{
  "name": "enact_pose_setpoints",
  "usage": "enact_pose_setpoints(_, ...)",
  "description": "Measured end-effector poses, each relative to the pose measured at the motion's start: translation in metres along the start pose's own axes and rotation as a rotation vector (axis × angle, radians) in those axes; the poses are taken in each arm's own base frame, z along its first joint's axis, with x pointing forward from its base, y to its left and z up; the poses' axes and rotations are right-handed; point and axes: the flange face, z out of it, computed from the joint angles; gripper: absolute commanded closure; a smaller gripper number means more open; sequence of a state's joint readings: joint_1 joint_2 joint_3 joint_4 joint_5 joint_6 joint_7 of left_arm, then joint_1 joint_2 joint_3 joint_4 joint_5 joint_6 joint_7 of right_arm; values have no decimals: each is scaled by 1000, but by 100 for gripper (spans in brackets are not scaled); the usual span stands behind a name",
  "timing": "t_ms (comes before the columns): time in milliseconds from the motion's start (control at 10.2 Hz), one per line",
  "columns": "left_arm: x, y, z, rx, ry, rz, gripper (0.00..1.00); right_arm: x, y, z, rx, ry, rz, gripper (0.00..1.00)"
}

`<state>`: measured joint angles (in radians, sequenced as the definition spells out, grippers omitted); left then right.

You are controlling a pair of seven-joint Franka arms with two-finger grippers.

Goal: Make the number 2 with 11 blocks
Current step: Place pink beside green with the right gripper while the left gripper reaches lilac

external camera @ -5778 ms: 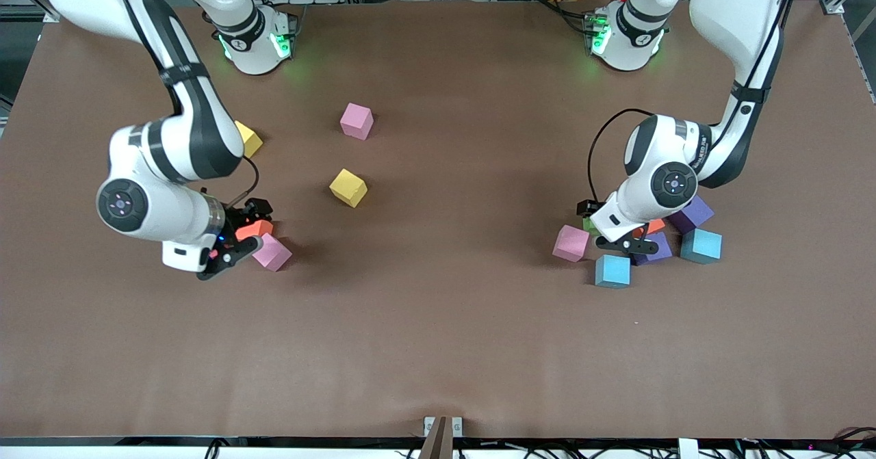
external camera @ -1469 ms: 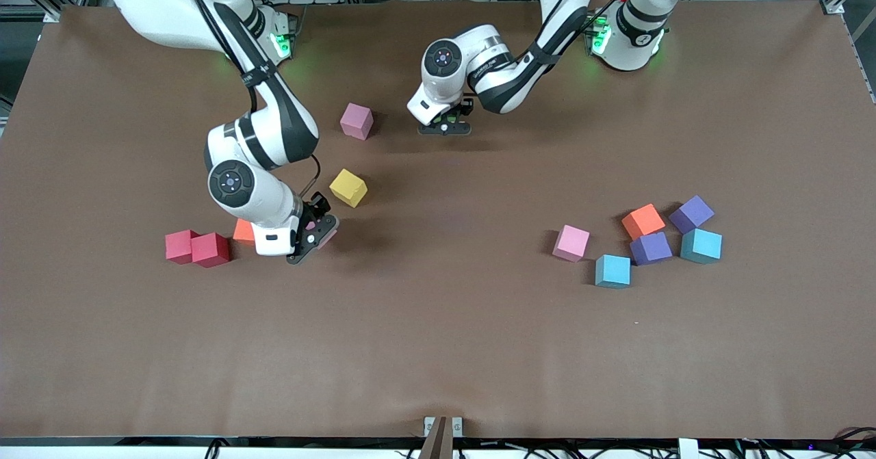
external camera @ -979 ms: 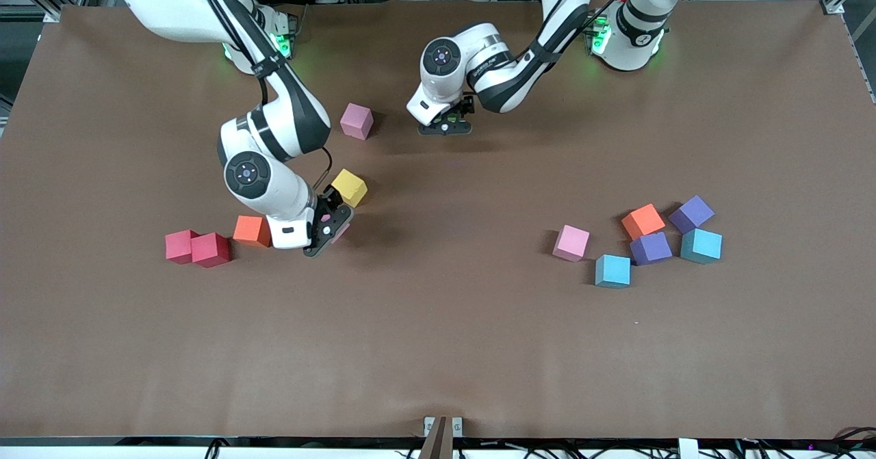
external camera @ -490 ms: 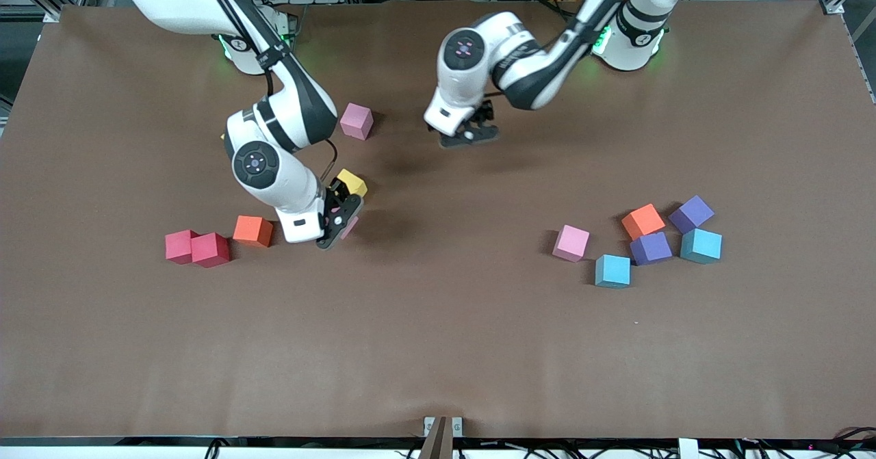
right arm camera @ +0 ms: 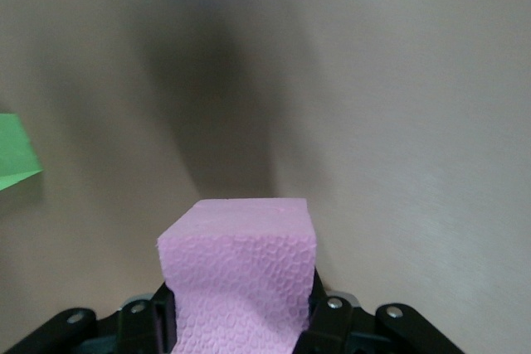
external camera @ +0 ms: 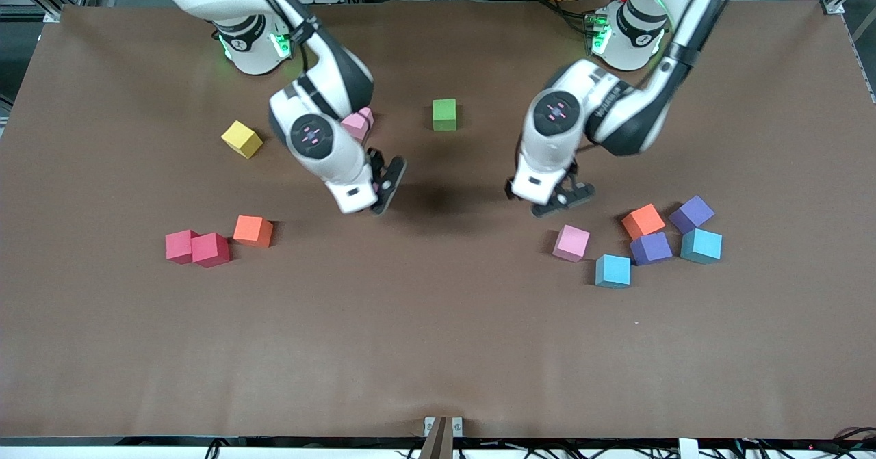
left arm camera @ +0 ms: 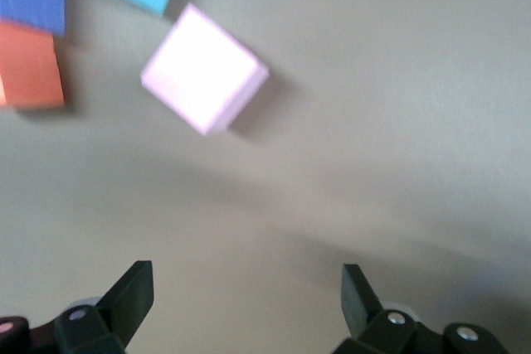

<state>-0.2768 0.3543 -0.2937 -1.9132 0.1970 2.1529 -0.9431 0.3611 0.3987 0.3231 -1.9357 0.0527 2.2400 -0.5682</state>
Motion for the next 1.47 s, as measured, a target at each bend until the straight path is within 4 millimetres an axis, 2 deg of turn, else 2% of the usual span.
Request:
enact_pose_setpoints(196, 58, -28, -1, -8, 24, 192, 0, 10, -53, 20, -23, 4, -85, 72)
enact_pose_setpoints(294, 83, -44, 6, 2, 26, 312, 0, 7, -75, 33, -35, 7, -118, 72)
enact_pose_setpoints(392, 97, -52, 19, 8, 18, 408, 0, 4, -94, 46, -46, 7, -151, 72)
enact_pose_setpoints(588, 102, -50, 37, -3, 17, 479, 0, -4, -116, 62, -67, 4, -204, 72)
enact_pose_setpoints(783, 94, -39, 46, -3, 10, 515, 0, -17, -128, 74, -79, 6, -244, 72)
enact_pose_setpoints(1175, 92, -31, 70, -21, 24, 642, 0, -11, -193, 92, -93, -13, -297, 72)
enact_pose_setpoints(1273, 91, -31, 77, -20, 16, 654, 0, -9, -203, 94, -94, -16, -301, 72)
enact_pose_setpoints(1469, 87, -32, 87, -19, 6, 681, 0, -11, -205, 96, -97, -14, -299, 72)
